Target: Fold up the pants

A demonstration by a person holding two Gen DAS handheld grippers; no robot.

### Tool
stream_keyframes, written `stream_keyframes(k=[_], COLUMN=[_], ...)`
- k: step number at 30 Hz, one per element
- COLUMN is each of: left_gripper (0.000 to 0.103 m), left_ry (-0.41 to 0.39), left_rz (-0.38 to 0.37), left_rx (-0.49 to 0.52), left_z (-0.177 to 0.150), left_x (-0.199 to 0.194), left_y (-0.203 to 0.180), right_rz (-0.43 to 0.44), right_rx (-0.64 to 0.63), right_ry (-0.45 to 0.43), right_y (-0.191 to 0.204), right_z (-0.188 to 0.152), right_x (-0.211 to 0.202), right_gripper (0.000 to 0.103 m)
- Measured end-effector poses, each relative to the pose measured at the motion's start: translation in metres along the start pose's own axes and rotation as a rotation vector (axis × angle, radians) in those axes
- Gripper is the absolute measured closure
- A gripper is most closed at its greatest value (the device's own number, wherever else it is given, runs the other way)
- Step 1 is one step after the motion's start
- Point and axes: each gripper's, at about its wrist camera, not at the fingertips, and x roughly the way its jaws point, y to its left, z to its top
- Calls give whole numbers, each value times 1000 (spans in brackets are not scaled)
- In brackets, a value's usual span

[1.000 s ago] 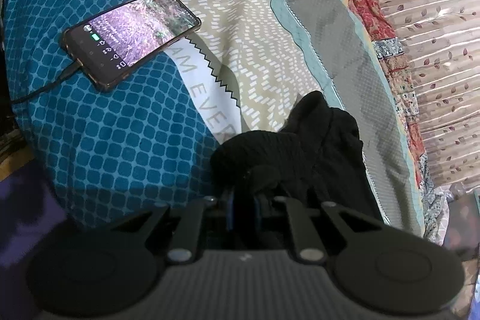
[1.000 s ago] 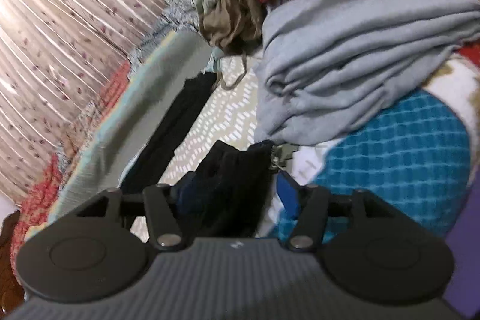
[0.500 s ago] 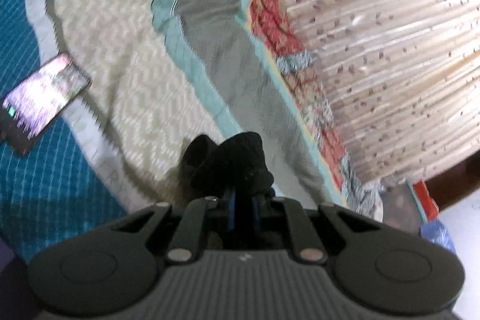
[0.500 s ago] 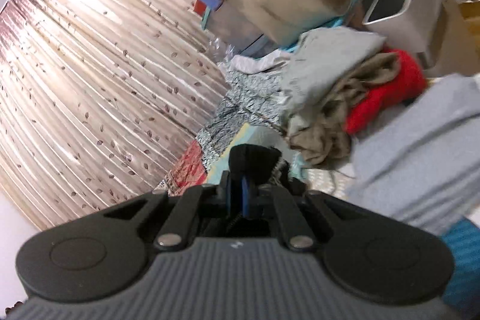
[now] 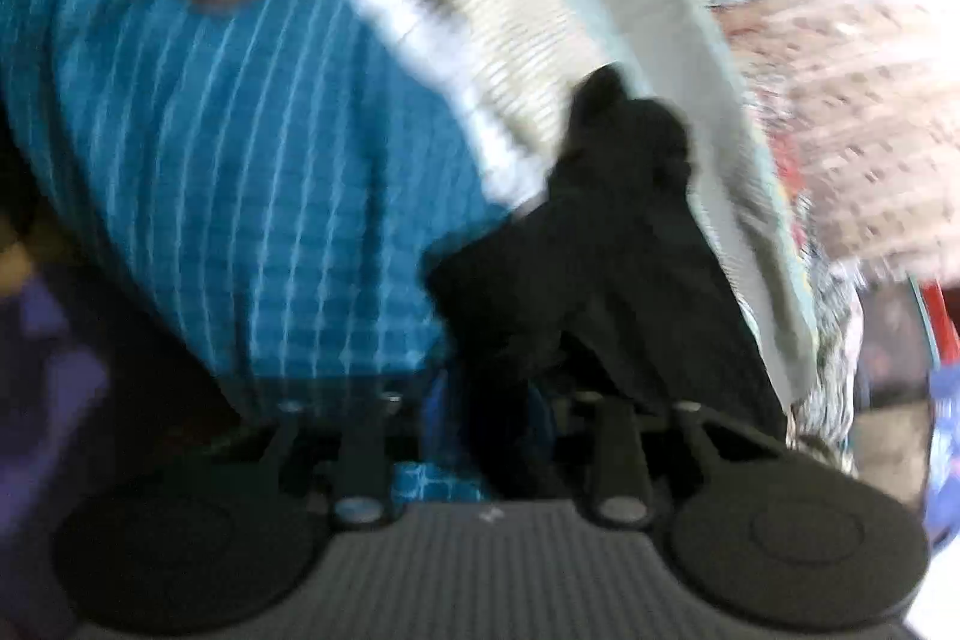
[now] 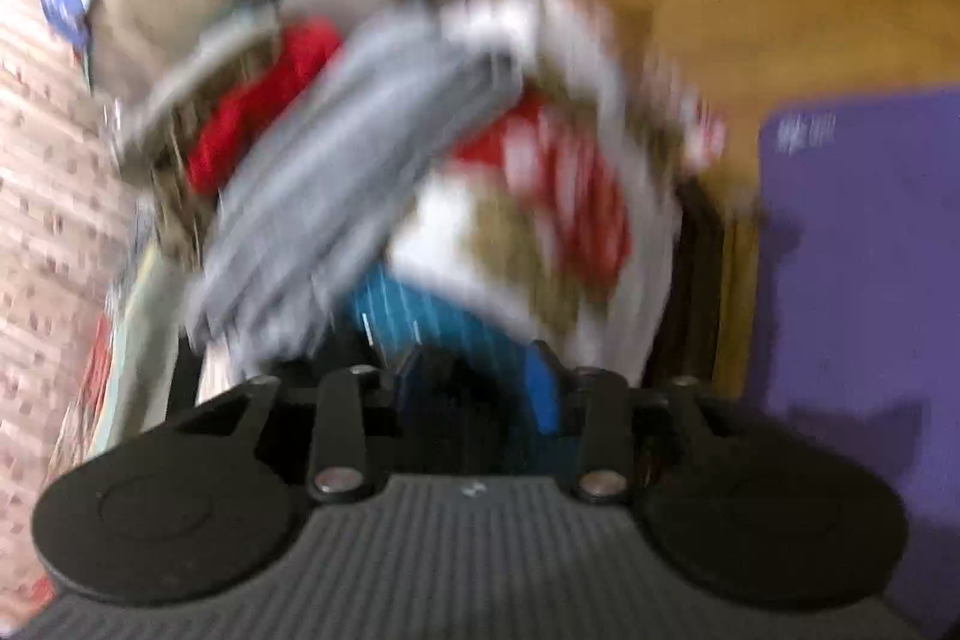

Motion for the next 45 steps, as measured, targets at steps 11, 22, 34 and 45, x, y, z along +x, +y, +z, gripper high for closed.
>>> stream_keyframes(k=[11, 22, 34, 45], left_gripper=[35, 3, 68, 77], left_ry=[-336, -129, -169, -342], left_rz=[45, 140, 172, 158], left_rx=[212, 558, 588, 456], left_z=[90, 139, 140, 177], left_x=[-39, 183, 214, 209], left_y=[-79, -134, -142, -155], right_rz=[306, 282, -18, 186], right_rx=[-333, -575, -531, -614], right_ry=[-16, 247, 290, 106], right_y=[152, 351, 421, 451], right_z=[-8, -79, -117, -105], right_x=[-5, 160, 313, 293], right_gripper=[61, 52, 39, 94])
